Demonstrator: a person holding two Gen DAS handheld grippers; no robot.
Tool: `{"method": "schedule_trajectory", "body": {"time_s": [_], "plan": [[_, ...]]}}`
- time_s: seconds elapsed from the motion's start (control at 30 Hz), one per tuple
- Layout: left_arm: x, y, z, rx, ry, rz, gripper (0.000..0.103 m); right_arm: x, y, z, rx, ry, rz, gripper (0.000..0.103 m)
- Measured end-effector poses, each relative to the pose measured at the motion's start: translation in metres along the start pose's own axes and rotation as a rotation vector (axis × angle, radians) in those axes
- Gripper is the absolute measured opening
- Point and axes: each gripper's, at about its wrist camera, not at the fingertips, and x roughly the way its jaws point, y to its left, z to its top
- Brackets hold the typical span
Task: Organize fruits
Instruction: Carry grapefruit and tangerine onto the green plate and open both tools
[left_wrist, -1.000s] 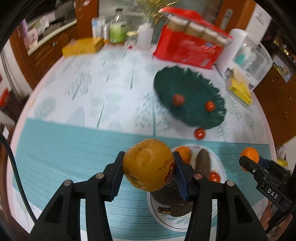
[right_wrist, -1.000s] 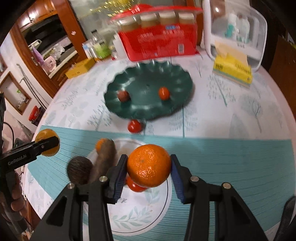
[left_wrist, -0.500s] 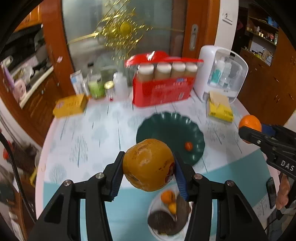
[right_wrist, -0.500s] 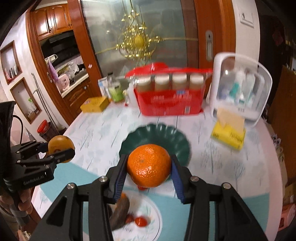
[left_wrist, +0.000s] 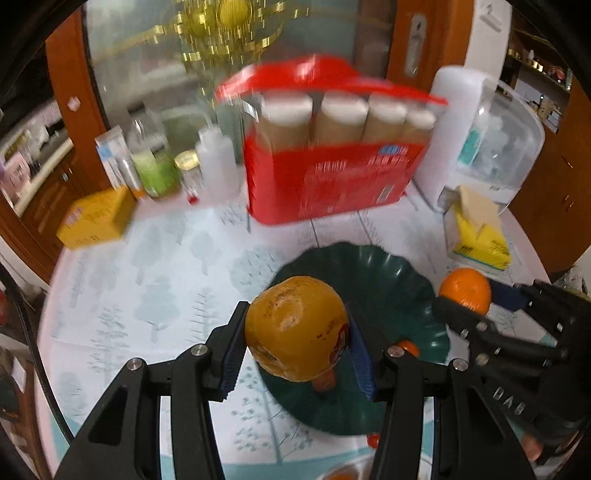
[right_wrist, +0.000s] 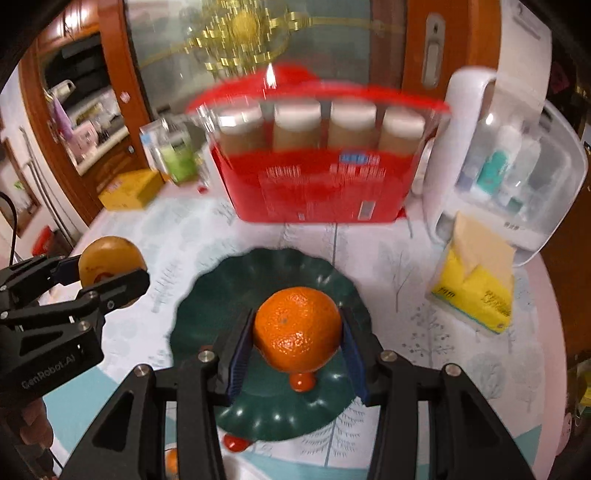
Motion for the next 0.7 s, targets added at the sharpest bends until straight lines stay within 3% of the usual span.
{"method": "schedule_trajectory", "body": {"time_s": [0.27, 0.6, 0.7], "plan": [[0.081, -0.004, -0.017, -0.006, 0.099, -0.023, 0.049, 0.076, -0.012, -0.021, 0.041, 0.102, 0.002, 0.046], [0.107, -0.009, -0.025, 0.020, 0.137, -0.026, 0.050, 0.111, -0.018, -0.034, 0.053, 0.159, 0.010, 0.047], [0.102, -0.010, -0.025, 0.026, 0.118, -0.021, 0.061, 0.112, -0.016, -0.036, 0.041, 0.152, 0.010, 0.048]]}}
